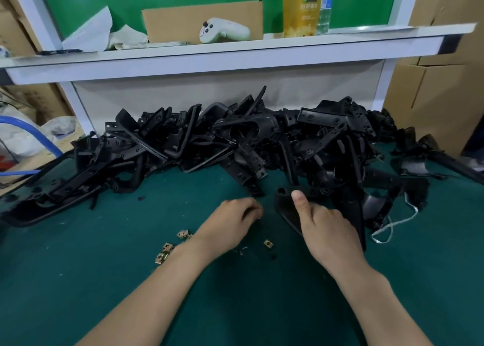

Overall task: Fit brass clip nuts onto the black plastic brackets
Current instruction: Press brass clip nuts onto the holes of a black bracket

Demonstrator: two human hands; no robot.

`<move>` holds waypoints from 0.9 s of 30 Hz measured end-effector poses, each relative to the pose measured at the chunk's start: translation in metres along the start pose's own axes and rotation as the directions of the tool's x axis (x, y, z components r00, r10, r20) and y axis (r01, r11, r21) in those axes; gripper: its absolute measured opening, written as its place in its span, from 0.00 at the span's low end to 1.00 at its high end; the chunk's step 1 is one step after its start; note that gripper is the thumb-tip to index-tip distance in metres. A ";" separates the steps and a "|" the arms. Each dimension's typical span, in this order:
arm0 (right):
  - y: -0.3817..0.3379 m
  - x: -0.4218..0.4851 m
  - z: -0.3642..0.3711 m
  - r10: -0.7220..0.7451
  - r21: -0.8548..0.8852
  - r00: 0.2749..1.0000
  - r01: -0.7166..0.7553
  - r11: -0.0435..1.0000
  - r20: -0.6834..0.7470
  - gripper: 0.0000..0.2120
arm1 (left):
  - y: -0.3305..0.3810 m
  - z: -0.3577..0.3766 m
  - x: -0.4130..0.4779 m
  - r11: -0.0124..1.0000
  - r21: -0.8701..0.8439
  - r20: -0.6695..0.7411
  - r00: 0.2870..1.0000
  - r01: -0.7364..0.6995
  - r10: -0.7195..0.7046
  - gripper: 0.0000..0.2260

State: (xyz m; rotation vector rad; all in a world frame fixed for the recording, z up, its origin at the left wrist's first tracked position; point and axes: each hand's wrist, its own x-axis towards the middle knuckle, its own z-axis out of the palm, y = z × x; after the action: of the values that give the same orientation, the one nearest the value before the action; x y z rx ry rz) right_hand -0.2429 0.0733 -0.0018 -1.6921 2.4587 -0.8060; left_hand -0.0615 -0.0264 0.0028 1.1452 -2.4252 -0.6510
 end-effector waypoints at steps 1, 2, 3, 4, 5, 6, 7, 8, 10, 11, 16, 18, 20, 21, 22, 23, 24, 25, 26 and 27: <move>0.000 -0.001 0.000 0.016 0.006 1.000 -0.016 1.000 0.002 0.41 | 0.005 0.002 -0.006 0.998 -0.066 -0.015 1.000 -0.015 0.015 0.07; -0.001 -0.001 0.000 0.037 0.021 0.999 -0.037 0.999 -0.001 0.41 | 0.010 0.002 -0.011 0.989 -0.149 -0.046 0.999 -0.024 0.017 0.06; -0.002 -0.002 0.000 0.062 0.044 0.998 -0.061 0.997 -0.012 0.42 | 0.013 0.002 -0.016 0.964 -0.263 -0.093 0.996 -0.023 -0.002 0.06; -0.002 -0.003 -0.001 0.086 0.074 0.996 -0.083 0.994 -0.032 0.42 | 0.016 0.001 -0.021 0.912 -0.410 -0.144 0.988 -0.014 -0.050 0.06; -0.003 -0.003 -0.002 0.107 0.106 0.993 -0.100 0.989 -0.056 0.42 | 0.018 0.000 -0.026 0.825 -0.565 -0.177 0.977 0.001 -0.122 0.07; -0.004 -0.003 -0.002 0.124 0.136 0.989 -0.113 0.984 -0.075 0.42 | 0.018 -0.001 -0.033 0.713 -0.701 -0.179 0.964 0.017 -0.198 0.08; -0.005 -0.003 -0.003 0.137 0.163 0.987 -0.122 0.979 -0.082 0.42 | 0.018 0.000 -0.039 0.584 -0.811 -0.153 0.955 0.026 -0.256 0.09; -0.006 -0.004 -0.003 0.144 0.183 0.986 -0.127 0.975 -0.082 0.42 | 0.018 0.001 -0.046 0.448 -0.893 -0.108 0.951 0.034 -0.290 0.10; -0.009 -0.005 -0.002 0.135 0.198 0.988 -0.118 0.973 -0.077 0.41 | 0.015 0.003 -0.055 0.217 -0.974 -0.008 0.946 0.066 -0.324 0.11; -0.009 -0.006 -0.002 0.118 0.192 0.990 -0.101 0.976 -0.079 0.40 | 0.015 0.003 -0.056 0.147 -0.986 0.028 0.942 0.082 -0.336 0.11; -0.012 -0.007 -0.002 0.038 0.163 0.995 -0.023 0.986 -0.089 0.41 | 0.015 -0.002 -0.055 -0.005 -0.996 0.089 0.928 0.093 -0.362 0.11; -0.012 -0.007 -0.002 0.041 0.191 0.995 -0.024 0.981 -0.086 0.40 | 0.015 -0.003 -0.055 -0.027 -0.995 0.095 0.928 0.092 -0.360 0.10; -0.011 -0.007 -0.003 0.051 0.218 0.996 -0.032 0.975 -0.079 0.39 | 0.014 -0.003 -0.054 -0.047 -0.995 0.102 0.928 0.091 -0.359 0.10; -0.011 -0.007 -0.003 0.054 0.226 0.996 -0.035 0.974 -0.078 0.39 | 0.013 -0.004 -0.054 -0.056 -0.994 0.107 0.927 0.093 -0.359 0.10; -0.011 -0.007 -0.004 0.057 0.231 0.995 -0.038 0.972 -0.077 0.39 | 0.013 -0.004 -0.054 -0.063 -0.993 0.114 0.927 0.098 -0.357 0.10; -0.011 -0.007 -0.004 0.058 0.233 0.996 -0.039 0.972 -0.073 0.39 | 0.012 -0.004 -0.054 -0.070 -0.992 0.121 0.927 0.102 -0.354 0.10; -0.012 -0.007 -0.004 0.058 0.236 0.996 -0.041 0.971 -0.068 0.39 | 0.012 -0.005 -0.054 -0.075 -0.992 0.125 0.928 0.105 -0.350 0.10; -0.012 -0.007 -0.004 0.057 0.238 0.996 -0.041 0.970 -0.062 0.39 | 0.011 -0.005 -0.054 -0.080 -0.991 0.126 0.930 0.105 -0.345 0.10; -0.012 -0.008 -0.004 0.057 0.243 0.997 -0.041 0.969 -0.058 0.38 | 0.011 -0.004 -0.055 -0.083 -0.991 0.125 0.932 0.103 -0.341 0.11; -0.012 -0.008 -0.004 0.056 0.248 0.997 -0.041 0.968 -0.054 0.38 | 0.011 -0.004 -0.055 -0.083 -0.992 0.122 0.933 0.099 -0.340 0.11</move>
State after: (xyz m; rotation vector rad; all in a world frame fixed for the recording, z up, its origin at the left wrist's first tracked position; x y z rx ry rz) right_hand -0.2306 0.0785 0.0047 -1.5357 2.3100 -1.1197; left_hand -0.0333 0.0222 0.0047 0.7351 -0.8171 -1.9040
